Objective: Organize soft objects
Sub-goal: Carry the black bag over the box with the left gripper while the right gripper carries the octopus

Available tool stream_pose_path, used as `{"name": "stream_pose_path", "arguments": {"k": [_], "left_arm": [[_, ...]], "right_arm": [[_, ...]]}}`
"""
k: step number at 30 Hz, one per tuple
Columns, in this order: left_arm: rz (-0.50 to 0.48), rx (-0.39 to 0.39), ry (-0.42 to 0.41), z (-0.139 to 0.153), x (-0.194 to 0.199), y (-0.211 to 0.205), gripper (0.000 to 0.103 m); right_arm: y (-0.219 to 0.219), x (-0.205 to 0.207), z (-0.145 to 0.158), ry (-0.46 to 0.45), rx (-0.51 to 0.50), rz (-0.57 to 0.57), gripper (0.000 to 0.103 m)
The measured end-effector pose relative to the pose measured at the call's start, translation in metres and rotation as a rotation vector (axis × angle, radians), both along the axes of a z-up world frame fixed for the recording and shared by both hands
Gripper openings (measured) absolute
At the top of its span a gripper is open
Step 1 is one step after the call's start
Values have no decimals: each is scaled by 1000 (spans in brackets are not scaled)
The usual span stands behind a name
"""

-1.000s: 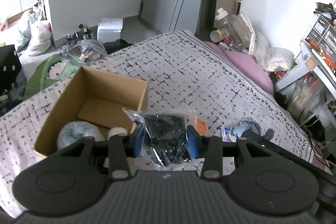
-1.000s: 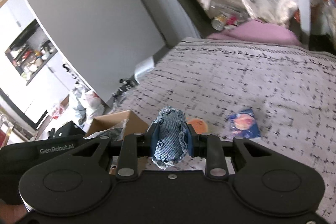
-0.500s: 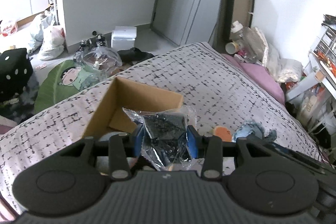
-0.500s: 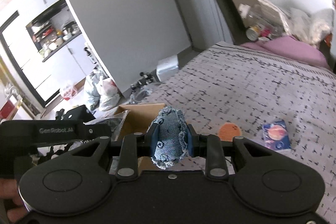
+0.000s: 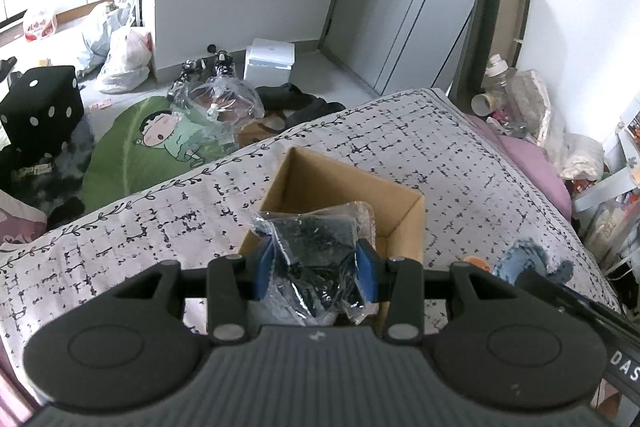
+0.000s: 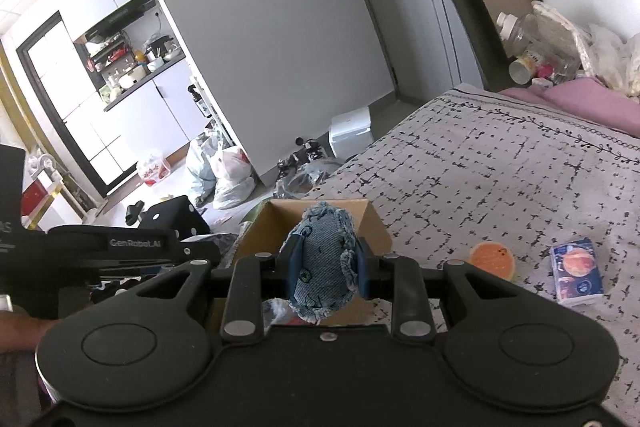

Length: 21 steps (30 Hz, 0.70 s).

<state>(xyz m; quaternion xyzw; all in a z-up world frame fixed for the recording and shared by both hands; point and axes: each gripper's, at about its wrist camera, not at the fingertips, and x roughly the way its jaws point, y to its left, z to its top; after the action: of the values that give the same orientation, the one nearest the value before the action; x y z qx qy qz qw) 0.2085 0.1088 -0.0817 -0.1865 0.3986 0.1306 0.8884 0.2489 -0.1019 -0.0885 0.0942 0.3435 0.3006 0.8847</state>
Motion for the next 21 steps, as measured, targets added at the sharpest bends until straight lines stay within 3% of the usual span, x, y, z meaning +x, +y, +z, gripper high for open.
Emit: {"name": "stream_pose_path", "arguments": {"k": [8, 21], "left_arm": [[-15, -37, 13, -17, 20, 15, 42], [-50, -58, 28, -43, 52, 30, 43]], "right_arm": [[15, 8, -17, 48, -15, -15, 27], [38, 22, -31, 45, -25, -28, 27]]}}
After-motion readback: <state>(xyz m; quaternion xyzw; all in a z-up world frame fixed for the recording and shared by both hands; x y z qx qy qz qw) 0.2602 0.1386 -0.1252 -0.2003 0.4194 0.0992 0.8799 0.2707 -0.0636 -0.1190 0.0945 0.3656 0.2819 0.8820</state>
